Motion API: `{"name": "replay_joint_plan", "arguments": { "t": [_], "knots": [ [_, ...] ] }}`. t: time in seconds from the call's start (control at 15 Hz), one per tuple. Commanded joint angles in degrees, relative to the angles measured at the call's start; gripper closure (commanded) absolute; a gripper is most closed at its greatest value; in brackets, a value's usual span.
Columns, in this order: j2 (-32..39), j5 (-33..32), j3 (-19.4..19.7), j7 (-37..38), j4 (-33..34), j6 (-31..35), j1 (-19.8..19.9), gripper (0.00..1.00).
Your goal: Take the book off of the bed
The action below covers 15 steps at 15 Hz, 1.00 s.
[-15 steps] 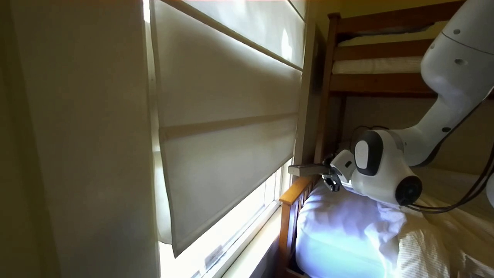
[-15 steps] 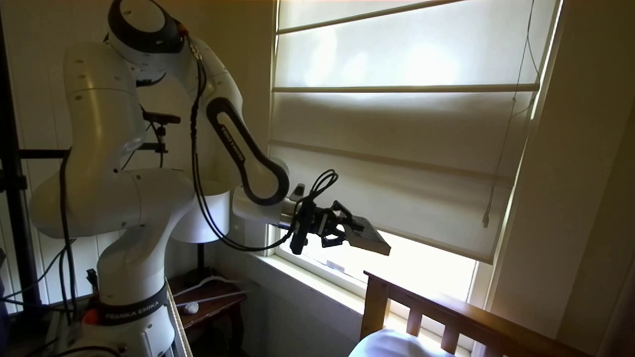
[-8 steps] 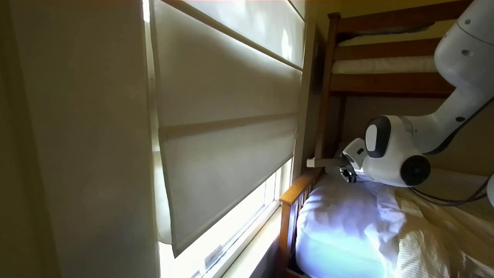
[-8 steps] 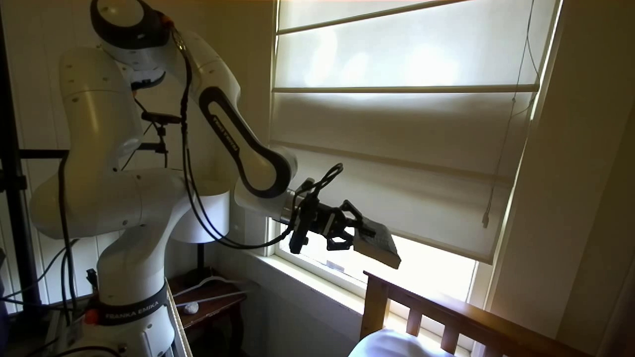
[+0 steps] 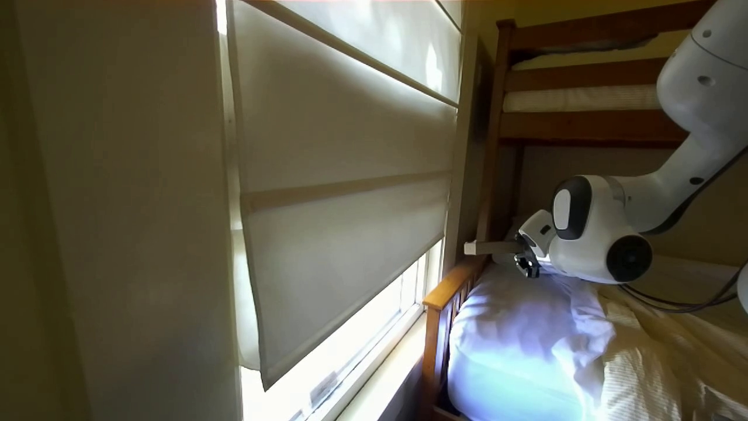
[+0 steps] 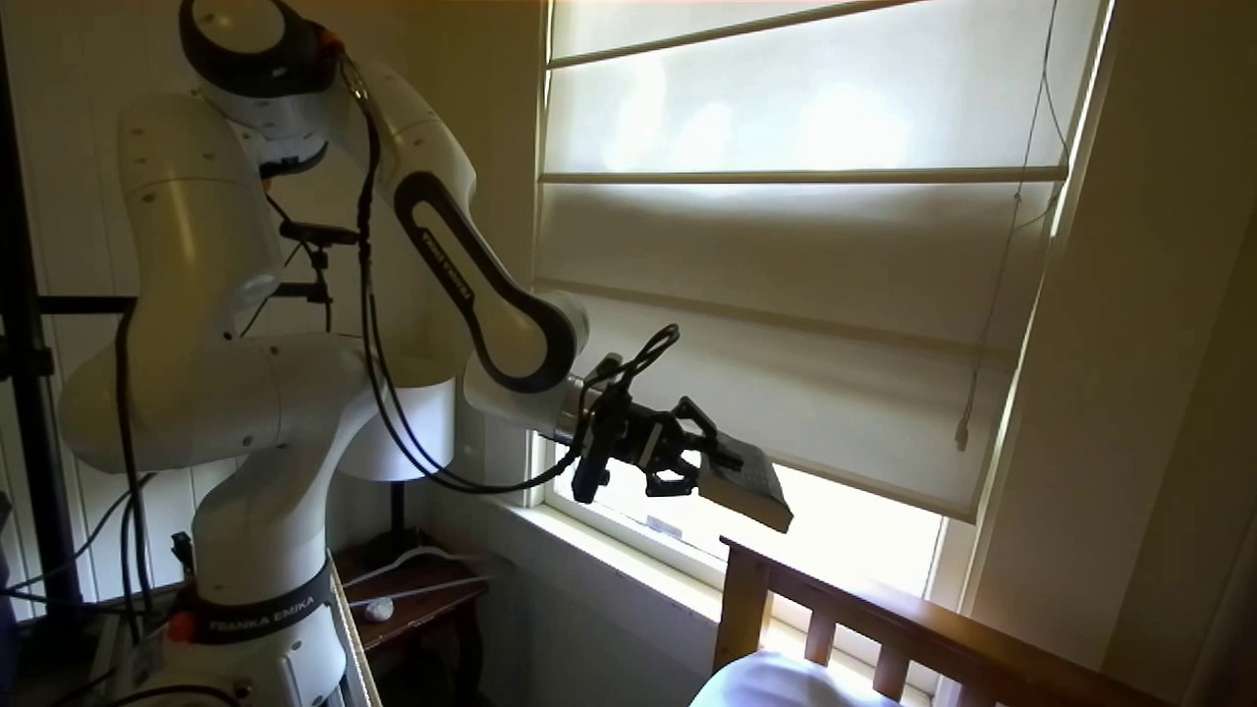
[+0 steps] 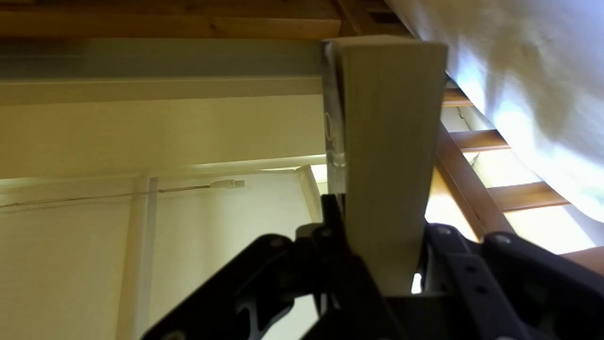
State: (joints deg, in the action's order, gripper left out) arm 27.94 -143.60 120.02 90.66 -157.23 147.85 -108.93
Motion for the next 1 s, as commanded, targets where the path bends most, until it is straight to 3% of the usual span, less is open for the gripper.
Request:
{"name": "replay_joint_plan", "arguments": {
  "t": [0.0, 0.07, 0.13, 0.2, 0.27, 0.47, 0.93],
  "knots": [
    [-0.40, 0.29, 0.11, -0.51, 0.05, -0.30, -0.12, 0.66],
    [-0.40, 0.29, 0.11, -0.51, 0.05, -0.30, -0.12, 0.66],
    [-0.40, 0.29, 0.11, -0.51, 0.05, -0.30, -0.12, 0.91],
    [-0.26, -0.20, 0.77, -0.12, 0.81, 0.78, -0.62, 0.91],
    [-1.26, -0.20, 3.92, -2.40, 0.84, 0.60, -3.82, 0.91],
    [-1.66, -0.19, 10.24, -6.80, 1.62, 2.04, -8.37, 0.91],
    [-3.40, -0.17, 31.76, -24.33, 6.53, 10.69, -18.48, 0.91]
  ]
}}
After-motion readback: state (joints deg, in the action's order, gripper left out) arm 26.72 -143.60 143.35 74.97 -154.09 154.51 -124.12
